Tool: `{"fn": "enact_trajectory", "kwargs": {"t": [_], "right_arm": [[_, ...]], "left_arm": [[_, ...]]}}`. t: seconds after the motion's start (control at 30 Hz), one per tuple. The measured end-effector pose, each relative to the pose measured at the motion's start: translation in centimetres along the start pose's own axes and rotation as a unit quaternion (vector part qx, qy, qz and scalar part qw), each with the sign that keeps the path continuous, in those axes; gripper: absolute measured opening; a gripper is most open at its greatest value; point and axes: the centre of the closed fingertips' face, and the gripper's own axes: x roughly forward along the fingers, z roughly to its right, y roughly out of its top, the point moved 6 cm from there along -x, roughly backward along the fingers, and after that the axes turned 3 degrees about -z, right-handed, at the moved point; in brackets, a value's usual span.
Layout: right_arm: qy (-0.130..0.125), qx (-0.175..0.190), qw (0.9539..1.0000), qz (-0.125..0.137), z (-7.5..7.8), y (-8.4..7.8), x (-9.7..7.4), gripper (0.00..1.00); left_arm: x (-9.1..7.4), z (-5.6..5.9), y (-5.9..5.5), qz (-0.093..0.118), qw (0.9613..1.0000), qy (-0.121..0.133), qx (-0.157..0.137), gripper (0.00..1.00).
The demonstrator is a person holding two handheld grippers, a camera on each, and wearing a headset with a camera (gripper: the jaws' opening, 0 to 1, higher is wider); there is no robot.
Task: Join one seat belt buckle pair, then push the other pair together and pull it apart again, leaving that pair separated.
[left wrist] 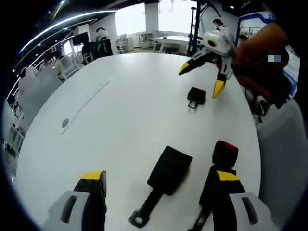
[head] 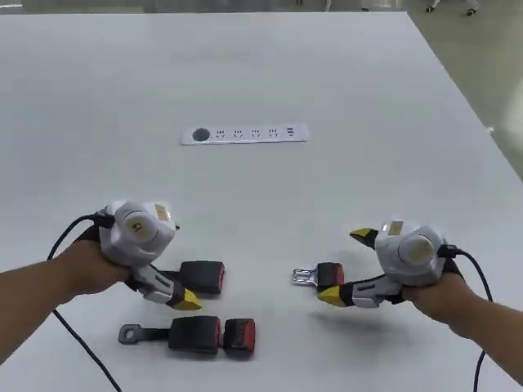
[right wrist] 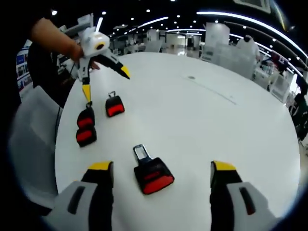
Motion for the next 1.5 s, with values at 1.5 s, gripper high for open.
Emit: {"fn": "enact_trajectory", "kwargs": {"t": [1.5], "right_arm": [[-0.074, -0.006, 0.9943, 0.077, -12.8, -0.5, -7.7, 0.94]], "left_arm": [[-14.9, 9.6, -10.1, 0.158, 0.9748, 0.088, -0.13, 1.0]]}}
